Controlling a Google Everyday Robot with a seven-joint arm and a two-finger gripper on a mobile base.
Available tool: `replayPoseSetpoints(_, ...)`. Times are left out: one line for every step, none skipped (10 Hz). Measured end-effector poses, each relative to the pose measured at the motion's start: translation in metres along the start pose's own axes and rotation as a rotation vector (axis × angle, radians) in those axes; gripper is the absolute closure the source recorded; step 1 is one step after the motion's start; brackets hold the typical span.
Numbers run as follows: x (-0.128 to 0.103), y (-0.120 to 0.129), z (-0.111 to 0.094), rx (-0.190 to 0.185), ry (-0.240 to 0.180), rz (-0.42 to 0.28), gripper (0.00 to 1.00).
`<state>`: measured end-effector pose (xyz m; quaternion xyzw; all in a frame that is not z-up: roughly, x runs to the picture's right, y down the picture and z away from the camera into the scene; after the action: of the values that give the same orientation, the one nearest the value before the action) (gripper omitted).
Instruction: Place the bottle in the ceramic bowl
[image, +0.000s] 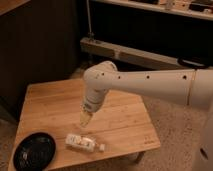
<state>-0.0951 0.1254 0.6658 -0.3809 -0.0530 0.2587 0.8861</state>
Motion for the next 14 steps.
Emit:
replayPoseSetpoints(-0.002, 0.011, 0.003, 0.024, -0.034, -0.087, 0.35)
replayPoseSetpoints(-0.004, 0.019, 0.005, 0.038, -0.057, -0.143, 0.35)
replayPoseSetpoints(-0.007, 0.026, 0.008, 0.056, -0.086, -0.198, 0.35)
replayPoseSetpoints(-0.008, 0.027, 0.009, 0.063, -0.096, -0.207, 0.35)
replayPoseSetpoints(-0.008, 0.027, 0.009, 0.064, -0.095, -0.208, 0.35)
replayPoseSetpoints(-0.009, 0.027, 0.009, 0.063, -0.096, -0.208, 0.35)
replayPoseSetpoints(-0.009, 0.027, 0.009, 0.063, -0.095, -0.207, 0.35)
replayPoseSetpoints(-0.008, 0.027, 0.009, 0.062, -0.095, -0.206, 0.35)
replayPoseSetpoints(-0.008, 0.027, 0.009, 0.062, -0.095, -0.206, 0.35)
replayPoseSetpoints(-0.008, 0.027, 0.009, 0.062, -0.095, -0.205, 0.35)
replayPoseSetpoints(-0.008, 0.027, 0.01, 0.063, -0.094, -0.205, 0.35)
replayPoseSetpoints(-0.008, 0.027, 0.01, 0.071, -0.094, -0.208, 0.35)
replayPoseSetpoints(-0.006, 0.026, 0.015, 0.109, -0.089, -0.232, 0.35)
replayPoseSetpoints(-0.004, 0.025, 0.024, 0.192, -0.087, -0.271, 0.35)
